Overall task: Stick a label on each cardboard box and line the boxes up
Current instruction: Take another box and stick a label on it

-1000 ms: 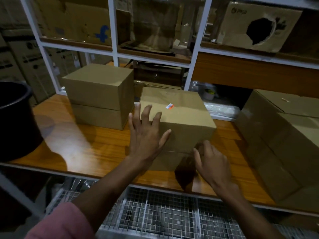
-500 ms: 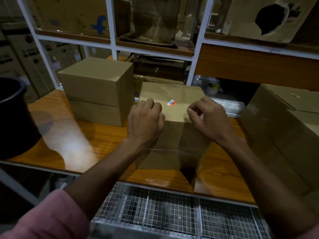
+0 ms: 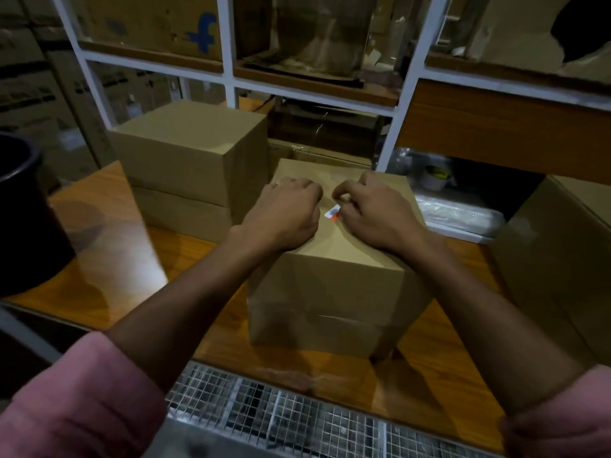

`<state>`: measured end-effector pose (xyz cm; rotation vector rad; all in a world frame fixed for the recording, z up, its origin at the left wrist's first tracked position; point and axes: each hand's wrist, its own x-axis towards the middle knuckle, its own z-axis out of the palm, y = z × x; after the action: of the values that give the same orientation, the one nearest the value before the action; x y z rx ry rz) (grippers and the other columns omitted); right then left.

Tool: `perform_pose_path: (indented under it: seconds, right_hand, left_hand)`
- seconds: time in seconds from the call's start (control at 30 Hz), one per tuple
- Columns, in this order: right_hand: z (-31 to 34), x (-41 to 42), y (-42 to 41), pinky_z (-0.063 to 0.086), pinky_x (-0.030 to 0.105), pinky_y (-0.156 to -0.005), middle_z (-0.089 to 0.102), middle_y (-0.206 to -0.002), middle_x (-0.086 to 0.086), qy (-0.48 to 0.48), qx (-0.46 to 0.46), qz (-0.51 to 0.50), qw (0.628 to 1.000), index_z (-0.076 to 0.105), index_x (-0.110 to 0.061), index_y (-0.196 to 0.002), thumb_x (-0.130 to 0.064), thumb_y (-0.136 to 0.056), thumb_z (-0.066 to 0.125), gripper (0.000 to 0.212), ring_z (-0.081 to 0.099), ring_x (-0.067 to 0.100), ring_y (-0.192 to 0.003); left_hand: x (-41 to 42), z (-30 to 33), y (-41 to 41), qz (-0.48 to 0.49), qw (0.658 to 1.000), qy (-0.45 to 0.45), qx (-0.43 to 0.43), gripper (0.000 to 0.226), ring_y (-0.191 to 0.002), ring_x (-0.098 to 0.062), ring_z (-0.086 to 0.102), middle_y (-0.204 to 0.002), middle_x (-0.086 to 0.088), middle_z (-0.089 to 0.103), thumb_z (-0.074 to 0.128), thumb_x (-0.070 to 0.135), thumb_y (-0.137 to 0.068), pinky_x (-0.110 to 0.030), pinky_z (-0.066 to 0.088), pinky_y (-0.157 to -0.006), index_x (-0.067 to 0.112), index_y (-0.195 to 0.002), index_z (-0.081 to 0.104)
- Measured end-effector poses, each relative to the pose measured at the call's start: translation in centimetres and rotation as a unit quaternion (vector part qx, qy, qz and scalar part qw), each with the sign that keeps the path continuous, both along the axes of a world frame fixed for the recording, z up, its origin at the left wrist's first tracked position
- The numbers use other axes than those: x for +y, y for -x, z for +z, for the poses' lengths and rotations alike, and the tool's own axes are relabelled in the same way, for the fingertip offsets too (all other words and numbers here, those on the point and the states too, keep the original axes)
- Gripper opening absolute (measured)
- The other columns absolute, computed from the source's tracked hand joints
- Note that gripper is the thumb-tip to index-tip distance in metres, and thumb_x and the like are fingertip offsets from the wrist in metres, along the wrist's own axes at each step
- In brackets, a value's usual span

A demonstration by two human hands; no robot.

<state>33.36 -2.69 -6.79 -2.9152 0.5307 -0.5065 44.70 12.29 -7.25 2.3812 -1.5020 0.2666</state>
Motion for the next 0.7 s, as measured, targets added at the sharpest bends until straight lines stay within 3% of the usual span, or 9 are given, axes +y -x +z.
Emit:
perform_pose_path:
  seconds: [0.5, 0.7]
  right_hand:
    - [-0.12, 0.79, 0.46, 0.033, 0.032, -0.066, 0.043, -0.1, -0.004, 0.002, -0.021, 0.005, 1.0, 0.056, -0.033, -0.109, -0.027, -0.099, 0.049, 0.013, 0.048, 0.016, -0.082]
    - [0.12, 0.52, 0.09, 0.046, 0.039, -0.075, 0.051, -0.1, -0.007, -0.04, -0.036, 0.007, 0.999, 0.06, -0.032, -0.101, -0.033, -0.096, 0.055, 0.007, 0.054, 0.015, -0.089]
  left_hand:
    - [0.25, -0.16, -0.61, -0.023, 0.999, -0.024, 0.0, 0.04, -0.136, -0.027, 0.044, -0.146, -0.005, 0.052, 0.041, 0.027, -0.102, -0.048, 0.037, -0.111, 0.018, -0.14, 0.05]
    - [0.49, 0.25, -0.14, -0.024, 0.999, -0.03, 0.006, 0.039, -0.136, -0.027, 0.042, -0.146, -0.006, 0.051, 0.04, 0.027, -0.102, -0.048, 0.035, -0.111, 0.017, -0.139, 0.049]
